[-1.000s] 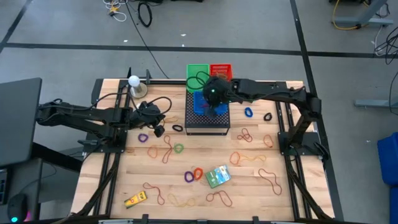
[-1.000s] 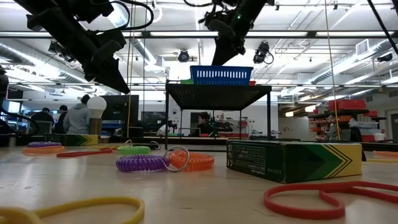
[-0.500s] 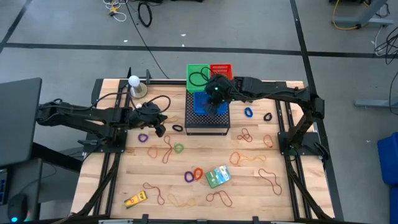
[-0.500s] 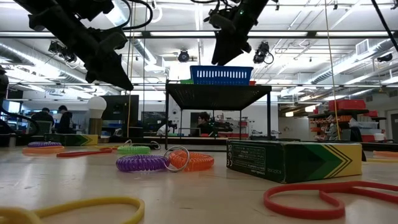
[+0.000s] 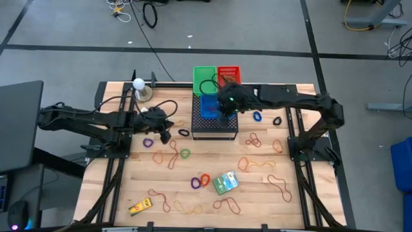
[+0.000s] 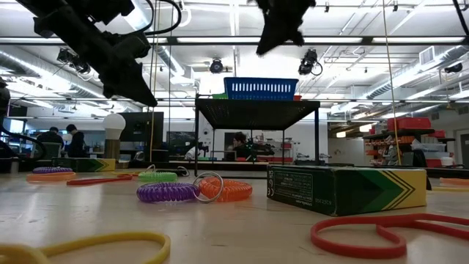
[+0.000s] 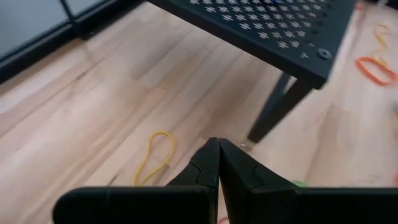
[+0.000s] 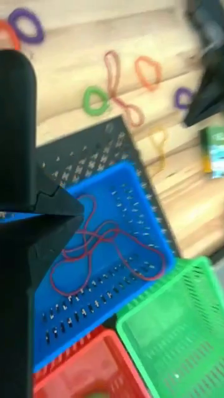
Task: Pick & Place Office Desk Supplies
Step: Put the orange rubber band into the blue bin on the shelf
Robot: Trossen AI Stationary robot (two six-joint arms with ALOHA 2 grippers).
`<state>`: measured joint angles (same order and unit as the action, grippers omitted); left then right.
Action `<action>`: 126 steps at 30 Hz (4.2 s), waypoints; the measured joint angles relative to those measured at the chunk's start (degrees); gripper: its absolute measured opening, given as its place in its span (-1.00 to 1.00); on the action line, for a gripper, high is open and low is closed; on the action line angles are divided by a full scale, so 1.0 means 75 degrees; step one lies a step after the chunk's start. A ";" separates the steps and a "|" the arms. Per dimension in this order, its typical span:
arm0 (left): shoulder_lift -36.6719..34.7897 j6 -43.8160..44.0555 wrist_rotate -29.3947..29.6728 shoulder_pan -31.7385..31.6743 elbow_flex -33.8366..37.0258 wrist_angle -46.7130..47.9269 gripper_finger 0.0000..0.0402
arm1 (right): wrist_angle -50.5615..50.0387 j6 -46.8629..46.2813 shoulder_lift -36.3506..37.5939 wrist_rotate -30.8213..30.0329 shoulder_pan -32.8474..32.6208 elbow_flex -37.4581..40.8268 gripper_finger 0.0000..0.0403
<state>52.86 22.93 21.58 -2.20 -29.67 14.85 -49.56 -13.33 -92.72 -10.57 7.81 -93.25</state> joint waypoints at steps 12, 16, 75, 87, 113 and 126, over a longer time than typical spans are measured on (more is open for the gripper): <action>0.0657 0.0031 -0.1308 0.0267 -0.0006 -0.0558 -0.94 | 0.3688 -0.0694 0.2323 -0.0725 -0.1156 0.3724 -0.98; 0.0691 0.0271 -0.1230 0.0950 -0.0223 -0.0161 -0.97 | 0.3884 -0.0706 0.3135 -0.1403 -0.1510 0.4359 -0.97; 0.1131 0.7219 0.1768 0.4813 -0.0845 0.3477 -0.99 | 0.3980 -0.0541 0.5014 -0.1679 -0.0903 0.6726 -0.97; -0.1846 0.2136 0.2052 0.3968 0.1028 -0.1690 -0.99 | 0.4004 -0.1564 0.4575 -0.2425 -0.0941 0.6716 -0.97; 0.0565 0.0401 0.2247 0.0644 -0.0735 -0.4743 -0.99 | 0.5485 -0.0150 0.3359 -0.2614 -0.0938 0.6720 -0.97; 0.2419 0.0112 0.0033 -0.0711 -0.2827 -0.3785 -0.99 | 0.5820 -0.0498 0.3364 -0.3093 -0.0941 0.6720 -0.97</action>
<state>71.00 23.77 21.83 -7.53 -50.87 -13.54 -5.90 -17.06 -67.48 -33.77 0.75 -42.85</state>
